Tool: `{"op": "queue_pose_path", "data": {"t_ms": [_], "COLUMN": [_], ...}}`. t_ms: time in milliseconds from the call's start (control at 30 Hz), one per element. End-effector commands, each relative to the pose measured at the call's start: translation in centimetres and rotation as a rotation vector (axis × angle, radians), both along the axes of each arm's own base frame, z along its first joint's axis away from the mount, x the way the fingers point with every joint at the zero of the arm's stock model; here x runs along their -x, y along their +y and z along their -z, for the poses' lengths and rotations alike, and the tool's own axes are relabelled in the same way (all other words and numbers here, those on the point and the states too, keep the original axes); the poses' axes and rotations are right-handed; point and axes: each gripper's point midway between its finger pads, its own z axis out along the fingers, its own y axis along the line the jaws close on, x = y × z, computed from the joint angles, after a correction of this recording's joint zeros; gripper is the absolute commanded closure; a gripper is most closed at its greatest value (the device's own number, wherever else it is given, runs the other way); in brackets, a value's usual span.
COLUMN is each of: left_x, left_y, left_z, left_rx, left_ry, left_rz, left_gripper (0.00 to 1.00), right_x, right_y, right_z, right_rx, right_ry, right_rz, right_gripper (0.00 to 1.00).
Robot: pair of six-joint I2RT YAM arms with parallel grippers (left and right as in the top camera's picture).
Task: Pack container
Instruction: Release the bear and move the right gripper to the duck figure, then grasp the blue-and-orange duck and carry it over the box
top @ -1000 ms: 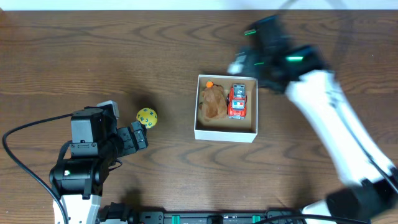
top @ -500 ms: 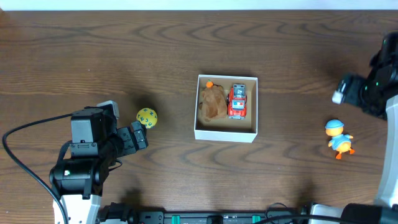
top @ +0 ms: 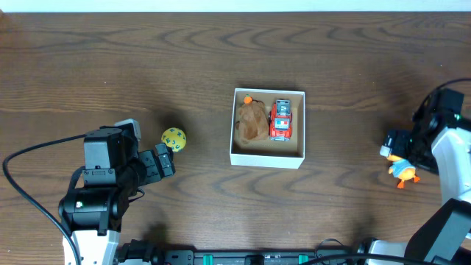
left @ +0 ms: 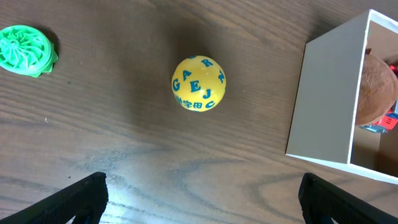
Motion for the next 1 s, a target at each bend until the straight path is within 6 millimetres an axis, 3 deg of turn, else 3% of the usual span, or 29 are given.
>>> {"op": "queue_pose_path", "data": {"t_ms": [0, 233, 433, 567, 667, 967], "left_x": [-0.2, -0.2, -0.1, -0.1, 0.0, 0.1], "left_y": [-0.1, -0.1, -0.1, -0.1, -0.1, -0.1], "left_z": [-0.5, -0.5, -0.5, -0.5, -0.4, -0.4], "left_rx": [0.008, 0.008, 0.008, 0.008, 0.008, 0.008], "left_ry": [-0.011, -0.011, -0.010, -0.010, -0.004, 0.000], "left_rz": [-0.004, -0.004, -0.004, -0.004, -0.004, -0.004], "left_gripper": [0.02, 0.02, 0.02, 0.02, 0.02, 0.02], "right_x": [1.0, 1.1, 0.7, 0.5, 0.6, 1.2], "right_y": [-0.8, -1.1, -1.0, -0.8, -0.8, -0.5], "right_z": [1.2, 3.2, 3.4, 3.4, 3.5, 5.1], "right_rx": [-0.004, -0.008, -0.011, -0.023, -0.026, -0.037], "right_ry": [0.001, -0.040, -0.067, -0.076, -0.071, -0.047], "right_rz": [0.027, 0.050, 0.047, 0.044, 0.044, 0.045], "right_gripper": [0.01, 0.02, 0.06, 0.13, 0.25, 0.25]}}
